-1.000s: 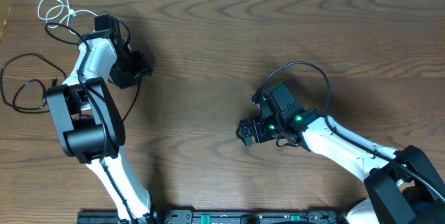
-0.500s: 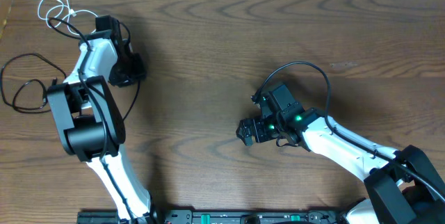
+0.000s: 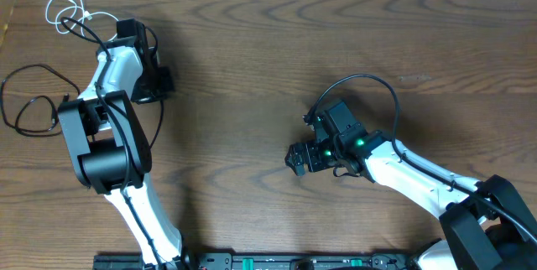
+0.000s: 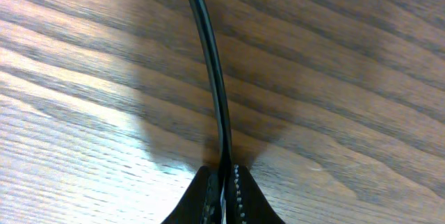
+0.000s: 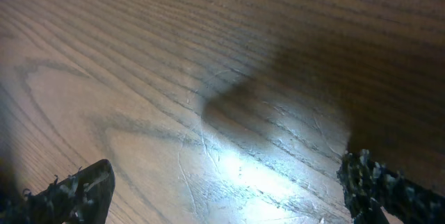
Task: Untangle cables
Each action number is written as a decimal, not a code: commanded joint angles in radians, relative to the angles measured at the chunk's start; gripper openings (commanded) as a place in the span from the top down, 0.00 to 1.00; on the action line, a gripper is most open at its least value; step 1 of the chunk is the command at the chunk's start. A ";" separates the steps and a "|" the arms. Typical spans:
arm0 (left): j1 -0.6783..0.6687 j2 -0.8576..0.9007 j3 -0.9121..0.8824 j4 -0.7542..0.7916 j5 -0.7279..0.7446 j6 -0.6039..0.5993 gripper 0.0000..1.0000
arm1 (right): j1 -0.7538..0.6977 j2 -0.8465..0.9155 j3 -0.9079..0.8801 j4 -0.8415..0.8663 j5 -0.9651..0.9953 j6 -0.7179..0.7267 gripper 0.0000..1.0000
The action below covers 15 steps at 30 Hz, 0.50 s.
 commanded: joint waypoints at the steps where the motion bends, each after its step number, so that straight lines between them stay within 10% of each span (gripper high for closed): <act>1: -0.001 0.019 -0.003 -0.002 -0.060 -0.010 0.92 | 0.016 0.005 -0.003 -0.002 0.005 0.008 0.01; 15: 0.002 0.019 -0.003 -0.018 -0.216 -0.055 0.92 | 0.016 0.005 -0.003 -0.005 0.005 0.008 0.01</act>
